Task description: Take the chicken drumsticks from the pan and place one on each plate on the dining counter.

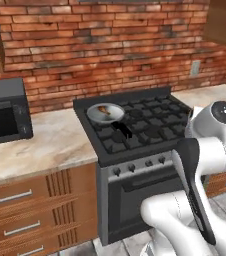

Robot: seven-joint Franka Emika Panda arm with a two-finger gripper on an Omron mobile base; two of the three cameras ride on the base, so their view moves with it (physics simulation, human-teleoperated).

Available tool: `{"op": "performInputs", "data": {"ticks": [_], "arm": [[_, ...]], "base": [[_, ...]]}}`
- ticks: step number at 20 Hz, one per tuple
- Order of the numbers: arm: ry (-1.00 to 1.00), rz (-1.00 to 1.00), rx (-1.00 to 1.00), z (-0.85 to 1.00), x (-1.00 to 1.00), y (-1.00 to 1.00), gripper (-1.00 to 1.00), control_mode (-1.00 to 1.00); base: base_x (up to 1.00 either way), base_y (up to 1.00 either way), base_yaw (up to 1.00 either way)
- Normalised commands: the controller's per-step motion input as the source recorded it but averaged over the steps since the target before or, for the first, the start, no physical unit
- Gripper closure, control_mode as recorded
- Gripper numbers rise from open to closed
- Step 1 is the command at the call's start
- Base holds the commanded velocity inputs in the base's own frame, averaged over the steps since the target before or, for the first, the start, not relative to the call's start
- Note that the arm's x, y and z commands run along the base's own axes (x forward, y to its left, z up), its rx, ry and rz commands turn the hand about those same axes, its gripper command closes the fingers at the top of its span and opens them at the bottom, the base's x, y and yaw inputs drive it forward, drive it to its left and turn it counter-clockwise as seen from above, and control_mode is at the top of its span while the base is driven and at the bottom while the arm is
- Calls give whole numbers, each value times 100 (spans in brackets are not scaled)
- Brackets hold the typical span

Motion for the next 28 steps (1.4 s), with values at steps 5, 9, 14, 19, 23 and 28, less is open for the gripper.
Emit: {"op": "performInputs", "data": {"ticks": [5, 9, 14, 19, 23, 28], "arm": [[0, 0, 0, 0, 0, 0, -100, 100], [0, 0, 0, 0, 0, 0, -100, 100], [0, 0, 0, 0, 0, 0, -100, 100], [0, 0, 0, 0, 0, 0, -100, 100], [0, 0, 0, 0, 0, 0, -100, 100], [0, 0, 0, 0, 1, 0, -100, -100]], "base": [[63, -12, 39], [54, -24, 33], [49, -33, 23], [48, -34, 12], [39, -26, 6], [24, -9, 1]]}}
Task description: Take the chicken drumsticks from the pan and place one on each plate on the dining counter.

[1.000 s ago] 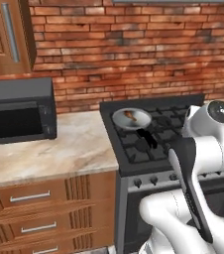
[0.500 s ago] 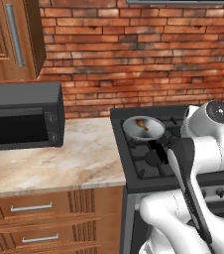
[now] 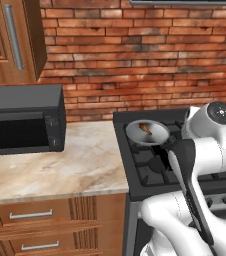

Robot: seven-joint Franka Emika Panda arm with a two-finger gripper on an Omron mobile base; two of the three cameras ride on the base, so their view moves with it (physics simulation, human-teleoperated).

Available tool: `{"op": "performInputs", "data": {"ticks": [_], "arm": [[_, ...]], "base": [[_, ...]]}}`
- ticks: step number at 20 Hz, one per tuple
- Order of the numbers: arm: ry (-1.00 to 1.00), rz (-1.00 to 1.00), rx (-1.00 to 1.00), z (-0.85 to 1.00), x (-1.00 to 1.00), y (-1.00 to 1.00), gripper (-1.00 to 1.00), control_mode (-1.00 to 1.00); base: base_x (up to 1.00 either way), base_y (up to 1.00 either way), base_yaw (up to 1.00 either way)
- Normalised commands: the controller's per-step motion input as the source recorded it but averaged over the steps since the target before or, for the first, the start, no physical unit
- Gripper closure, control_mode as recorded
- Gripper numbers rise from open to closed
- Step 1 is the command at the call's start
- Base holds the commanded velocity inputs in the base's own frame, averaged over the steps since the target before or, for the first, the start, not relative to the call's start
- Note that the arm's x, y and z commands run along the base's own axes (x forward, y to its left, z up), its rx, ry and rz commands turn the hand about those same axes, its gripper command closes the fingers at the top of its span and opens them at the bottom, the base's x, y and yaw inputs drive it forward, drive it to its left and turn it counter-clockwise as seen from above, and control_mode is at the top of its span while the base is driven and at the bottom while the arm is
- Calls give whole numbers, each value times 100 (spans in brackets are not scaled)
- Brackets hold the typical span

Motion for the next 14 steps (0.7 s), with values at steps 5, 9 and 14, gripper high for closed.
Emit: {"op": "performInputs", "data": {"ticks": [5, 9, 14], "arm": [[0, -3, 0, 0, 30, 0, -100, -100], [0, -14, 11, 0, 72, -2, -100, -100], [0, -27, 18, 0, 78, 0, -100, -100]], "base": [[0, 0, 0], [0, 0, 0], [0, 0, 0]]}}
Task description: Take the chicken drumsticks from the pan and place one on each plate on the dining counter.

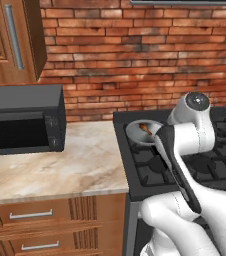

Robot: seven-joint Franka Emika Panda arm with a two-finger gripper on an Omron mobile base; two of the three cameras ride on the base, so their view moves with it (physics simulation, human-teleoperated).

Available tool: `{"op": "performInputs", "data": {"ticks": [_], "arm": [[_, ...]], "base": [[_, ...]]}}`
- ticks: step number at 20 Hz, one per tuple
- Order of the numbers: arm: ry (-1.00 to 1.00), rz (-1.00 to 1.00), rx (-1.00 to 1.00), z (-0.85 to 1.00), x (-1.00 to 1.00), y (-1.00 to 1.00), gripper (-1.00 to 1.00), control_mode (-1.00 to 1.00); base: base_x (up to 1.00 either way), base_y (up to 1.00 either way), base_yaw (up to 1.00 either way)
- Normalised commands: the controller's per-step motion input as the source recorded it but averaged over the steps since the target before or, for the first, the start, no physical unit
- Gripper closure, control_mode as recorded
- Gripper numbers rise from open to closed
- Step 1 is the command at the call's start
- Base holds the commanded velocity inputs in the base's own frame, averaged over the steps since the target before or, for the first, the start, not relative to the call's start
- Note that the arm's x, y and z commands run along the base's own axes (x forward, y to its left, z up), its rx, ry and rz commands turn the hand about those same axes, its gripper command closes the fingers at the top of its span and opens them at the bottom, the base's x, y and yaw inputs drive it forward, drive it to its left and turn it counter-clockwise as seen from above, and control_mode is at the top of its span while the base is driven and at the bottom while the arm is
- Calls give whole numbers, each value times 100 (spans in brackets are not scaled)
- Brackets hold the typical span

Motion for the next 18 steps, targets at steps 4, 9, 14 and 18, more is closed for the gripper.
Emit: {"op": "performInputs", "data": {"ticks": [4, 9, 14, 18], "arm": [[2, -23, 34, 0, 66, -11, -100, -100], [16, -9, 29, 0, 97, -4, -100, -100], [21, -7, 24, -15, 97, -20, -100, -100], [35, 0, 16, -42, 86, -13, -100, -100]], "base": [[0, 0, 0], [0, 0, 0], [0, 0, 0], [0, 0, 0]]}}
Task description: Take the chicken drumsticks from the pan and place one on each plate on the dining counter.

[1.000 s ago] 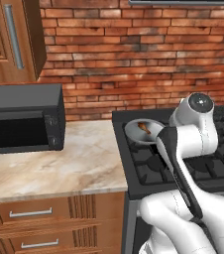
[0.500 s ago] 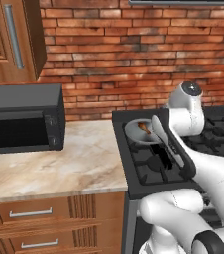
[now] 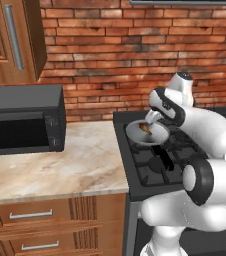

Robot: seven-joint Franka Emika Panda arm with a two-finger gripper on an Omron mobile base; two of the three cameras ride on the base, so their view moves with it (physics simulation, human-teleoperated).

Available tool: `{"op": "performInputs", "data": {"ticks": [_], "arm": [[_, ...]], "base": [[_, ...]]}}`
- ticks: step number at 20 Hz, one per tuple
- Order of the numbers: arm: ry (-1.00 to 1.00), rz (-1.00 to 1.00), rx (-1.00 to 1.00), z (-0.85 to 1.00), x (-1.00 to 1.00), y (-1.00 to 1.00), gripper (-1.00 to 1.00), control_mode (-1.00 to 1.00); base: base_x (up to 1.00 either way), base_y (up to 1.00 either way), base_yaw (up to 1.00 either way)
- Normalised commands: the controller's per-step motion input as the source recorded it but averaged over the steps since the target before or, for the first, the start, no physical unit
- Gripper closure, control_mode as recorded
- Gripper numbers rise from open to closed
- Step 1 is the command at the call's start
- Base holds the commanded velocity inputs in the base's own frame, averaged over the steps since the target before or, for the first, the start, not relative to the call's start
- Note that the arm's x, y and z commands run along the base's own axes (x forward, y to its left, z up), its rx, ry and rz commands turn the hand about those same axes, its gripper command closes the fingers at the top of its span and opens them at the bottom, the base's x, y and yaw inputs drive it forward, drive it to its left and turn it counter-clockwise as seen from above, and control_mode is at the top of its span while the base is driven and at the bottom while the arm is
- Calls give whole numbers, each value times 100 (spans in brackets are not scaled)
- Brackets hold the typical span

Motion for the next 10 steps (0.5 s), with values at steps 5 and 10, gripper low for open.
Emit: {"op": "performInputs", "data": {"ticks": [5, 10], "arm": [[36, -1, 0, -72, 52, -7, -100, -100], [7, -4, 0, -55, 18, -10, -100, -100]], "base": [[0, 0, 0], [0, 0, 0]]}}
